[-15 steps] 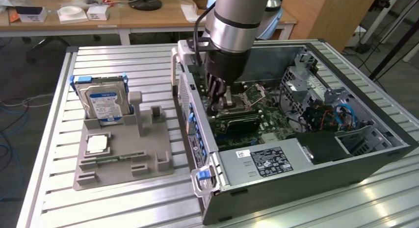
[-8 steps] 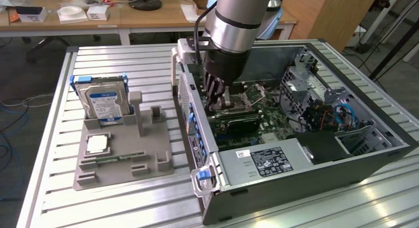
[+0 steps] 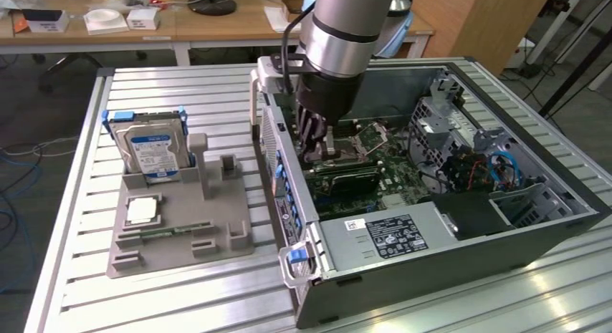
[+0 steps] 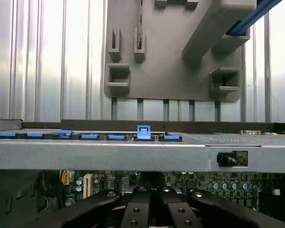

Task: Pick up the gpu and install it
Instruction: 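Press down on the gpu until it lock into place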

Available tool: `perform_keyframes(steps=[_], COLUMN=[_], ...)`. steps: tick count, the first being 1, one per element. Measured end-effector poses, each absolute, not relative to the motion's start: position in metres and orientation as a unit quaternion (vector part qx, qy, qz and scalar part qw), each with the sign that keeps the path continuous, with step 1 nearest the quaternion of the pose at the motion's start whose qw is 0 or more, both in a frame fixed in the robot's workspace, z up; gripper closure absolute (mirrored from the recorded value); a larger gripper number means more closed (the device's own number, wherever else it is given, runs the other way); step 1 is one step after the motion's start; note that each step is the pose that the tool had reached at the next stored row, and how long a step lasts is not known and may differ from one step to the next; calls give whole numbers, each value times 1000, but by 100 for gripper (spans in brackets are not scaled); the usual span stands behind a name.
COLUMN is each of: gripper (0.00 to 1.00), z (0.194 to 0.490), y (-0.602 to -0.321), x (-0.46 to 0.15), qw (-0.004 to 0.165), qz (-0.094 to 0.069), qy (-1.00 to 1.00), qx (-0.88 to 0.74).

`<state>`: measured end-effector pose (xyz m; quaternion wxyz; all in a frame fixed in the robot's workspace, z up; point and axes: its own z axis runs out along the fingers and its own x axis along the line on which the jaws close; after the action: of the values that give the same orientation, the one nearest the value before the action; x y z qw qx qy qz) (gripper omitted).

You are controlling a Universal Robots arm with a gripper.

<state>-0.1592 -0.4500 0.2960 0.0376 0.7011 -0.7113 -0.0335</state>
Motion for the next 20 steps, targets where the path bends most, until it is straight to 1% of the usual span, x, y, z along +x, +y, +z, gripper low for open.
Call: perform_keyframes(steps=[20], gripper=[89], z=[297], y=[-450], x=[-163], qw=[39], qz=[-35], qy=[-711], qx=[701])
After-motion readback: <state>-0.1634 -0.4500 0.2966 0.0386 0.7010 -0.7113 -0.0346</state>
